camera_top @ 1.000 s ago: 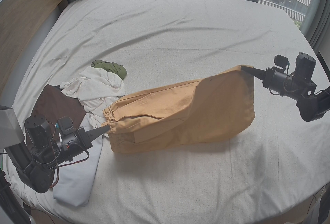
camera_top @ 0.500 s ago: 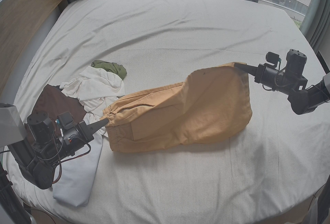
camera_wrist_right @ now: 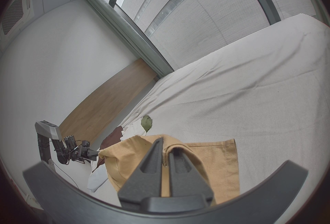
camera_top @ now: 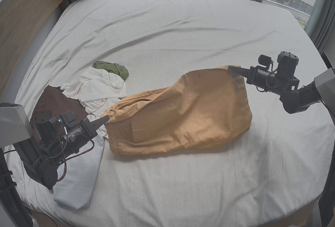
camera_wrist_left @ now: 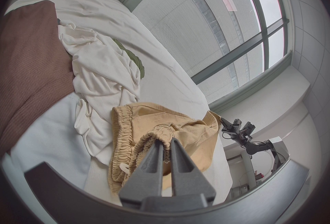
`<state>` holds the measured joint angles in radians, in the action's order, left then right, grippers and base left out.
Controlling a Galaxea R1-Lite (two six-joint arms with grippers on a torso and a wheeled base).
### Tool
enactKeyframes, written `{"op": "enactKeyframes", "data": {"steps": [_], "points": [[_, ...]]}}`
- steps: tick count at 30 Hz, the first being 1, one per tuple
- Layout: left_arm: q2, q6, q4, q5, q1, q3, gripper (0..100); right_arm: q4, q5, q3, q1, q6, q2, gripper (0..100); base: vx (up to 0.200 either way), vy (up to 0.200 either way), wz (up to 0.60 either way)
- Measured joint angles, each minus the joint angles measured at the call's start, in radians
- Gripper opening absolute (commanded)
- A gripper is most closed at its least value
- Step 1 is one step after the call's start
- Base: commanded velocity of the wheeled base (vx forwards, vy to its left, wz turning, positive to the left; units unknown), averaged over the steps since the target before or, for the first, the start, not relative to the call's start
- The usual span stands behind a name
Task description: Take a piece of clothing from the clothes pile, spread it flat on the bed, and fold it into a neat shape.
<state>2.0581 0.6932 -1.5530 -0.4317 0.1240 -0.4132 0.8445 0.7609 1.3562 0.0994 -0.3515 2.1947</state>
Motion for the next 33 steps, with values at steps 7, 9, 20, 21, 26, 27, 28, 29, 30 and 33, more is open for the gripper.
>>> {"op": "enactKeyframes", "data": {"steps": [7,9,20,21,26,27,28,29,30,33], "points": [[0.037,0.001,0.000,0.048,-0.001,-0.036,0,0.000,-0.003,0.034,0.001,0.000,0.038,0,0.000,0.000,0.00],[0.044,0.002,0.000,0.048,0.000,-0.040,0,0.000,-0.011,0.045,-0.001,0.000,0.047,0,0.000,0.000,0.00],[0.075,0.000,0.000,0.051,-0.001,-0.066,0,0.000,-0.020,0.077,0.000,0.002,0.084,0,0.000,0.000,0.00],[0.076,0.000,0.000,0.051,-0.001,-0.067,0,0.000,-0.020,0.080,0.000,0.002,0.086,0,0.000,0.000,0.00],[0.079,-0.001,0.000,0.051,-0.002,-0.072,0,0.000,-0.020,0.090,0.000,0.003,0.097,0,0.000,0.000,0.00],[0.080,-0.001,0.000,0.051,-0.003,-0.072,100,0.000,-0.020,0.093,0.000,0.004,0.100,100,0.000,0.000,0.00],[0.080,0.000,0.000,0.051,-0.003,-0.072,100,0.000,-0.020,0.094,0.000,0.004,0.101,100,0.000,0.000,0.00],[0.080,0.000,0.000,0.051,-0.004,-0.073,100,0.001,-0.020,0.098,0.000,0.004,0.104,100,0.000,0.000,0.00],[0.081,-0.001,0.000,0.051,-0.005,-0.073,100,0.000,-0.021,0.101,0.001,0.004,0.108,100,0.000,0.000,0.00],[0.081,0.000,0.000,0.055,-0.007,-0.078,100,0.002,-0.054,0.119,0.002,0.004,0.119,100,0.000,0.000,0.00]]}}
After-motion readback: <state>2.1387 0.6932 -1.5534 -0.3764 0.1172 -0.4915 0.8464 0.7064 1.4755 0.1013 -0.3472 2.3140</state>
